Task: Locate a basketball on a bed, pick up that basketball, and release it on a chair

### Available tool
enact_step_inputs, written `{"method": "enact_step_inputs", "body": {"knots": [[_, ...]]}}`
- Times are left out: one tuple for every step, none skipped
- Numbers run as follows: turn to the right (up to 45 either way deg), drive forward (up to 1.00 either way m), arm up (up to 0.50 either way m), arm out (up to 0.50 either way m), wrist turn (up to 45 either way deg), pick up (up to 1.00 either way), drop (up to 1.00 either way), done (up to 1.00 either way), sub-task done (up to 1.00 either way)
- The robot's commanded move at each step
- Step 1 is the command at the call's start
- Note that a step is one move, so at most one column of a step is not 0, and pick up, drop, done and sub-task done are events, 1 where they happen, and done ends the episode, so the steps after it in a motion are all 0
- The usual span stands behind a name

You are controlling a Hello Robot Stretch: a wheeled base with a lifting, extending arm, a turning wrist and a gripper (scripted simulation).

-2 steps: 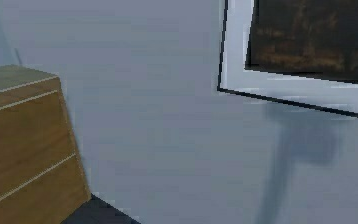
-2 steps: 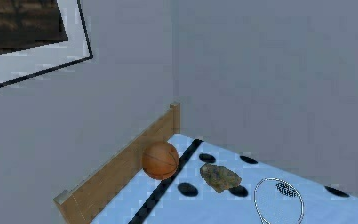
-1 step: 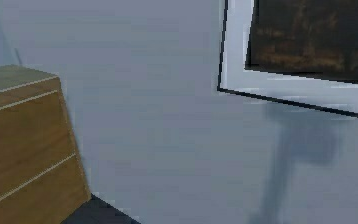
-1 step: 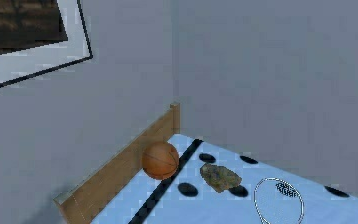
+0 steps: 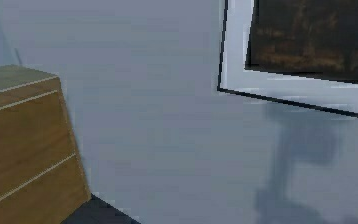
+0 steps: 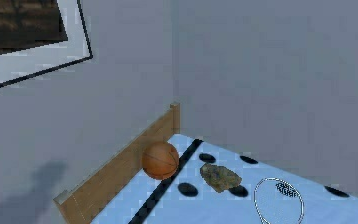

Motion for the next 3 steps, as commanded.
{"method": "enact_step_inputs", "body": {"knots": [[0.0, 0.00, 0.00, 0.50, 0.0, 0.00, 0.00, 0.00, 0.00], [0.0, 0.00, 0.00, 0.00, 45.0, 0.00, 0.00, 0.00, 0.00], [0.0, 0.00, 0.00, 0.00, 45.0, 0.00, 0.00, 0.00, 0.00]]}}
